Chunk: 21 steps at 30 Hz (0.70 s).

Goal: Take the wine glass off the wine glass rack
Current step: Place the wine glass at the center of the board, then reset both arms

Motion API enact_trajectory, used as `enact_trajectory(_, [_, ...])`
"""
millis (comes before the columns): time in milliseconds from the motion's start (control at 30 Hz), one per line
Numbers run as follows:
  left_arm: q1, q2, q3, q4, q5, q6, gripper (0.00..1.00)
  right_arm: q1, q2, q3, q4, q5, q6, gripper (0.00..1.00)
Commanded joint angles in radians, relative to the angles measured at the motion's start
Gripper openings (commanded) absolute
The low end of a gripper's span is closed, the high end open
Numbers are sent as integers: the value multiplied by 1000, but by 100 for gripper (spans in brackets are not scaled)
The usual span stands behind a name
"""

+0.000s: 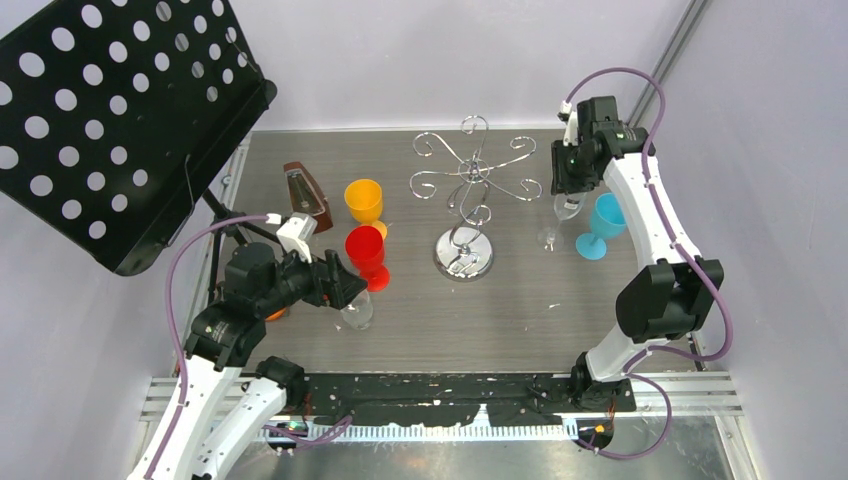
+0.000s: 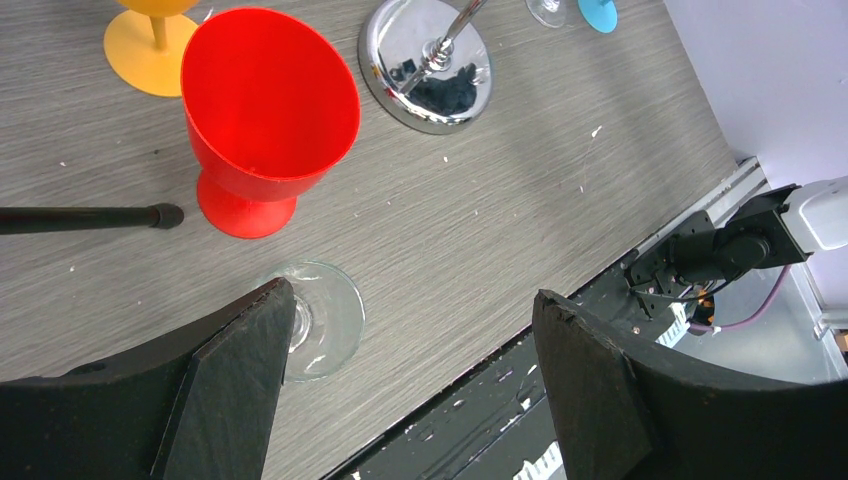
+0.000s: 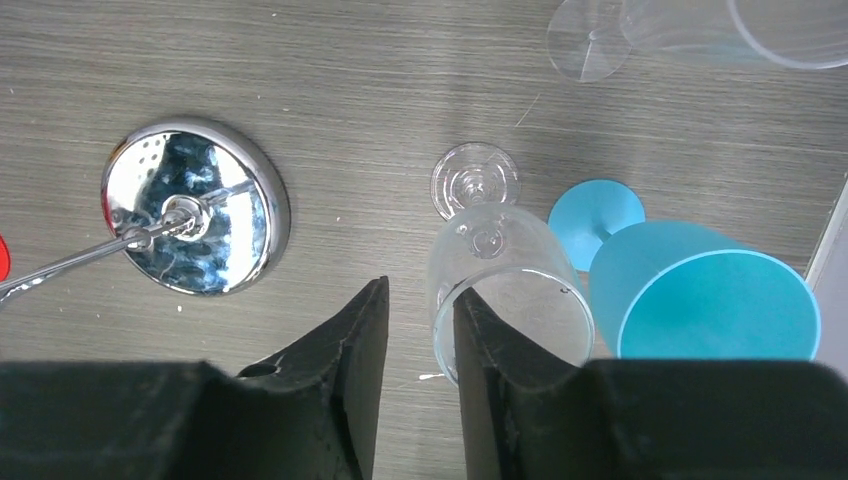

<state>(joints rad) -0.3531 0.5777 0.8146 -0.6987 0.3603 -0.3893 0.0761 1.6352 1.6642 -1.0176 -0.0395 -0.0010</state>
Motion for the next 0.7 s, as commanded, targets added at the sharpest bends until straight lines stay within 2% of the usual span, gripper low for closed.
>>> enact_trajectory(0, [5, -9, -5, 42, 1, 1, 86, -3, -55, 73, 28, 23, 30, 39])
enact_trajectory(400, [5, -16, -8, 45, -3, 9, 87, -3, -166, 151, 30, 76, 63, 54])
enact_trajectory(667, [5, -23, -7, 43, -22, 15, 92, -1, -417, -81, 202, 67, 119, 70])
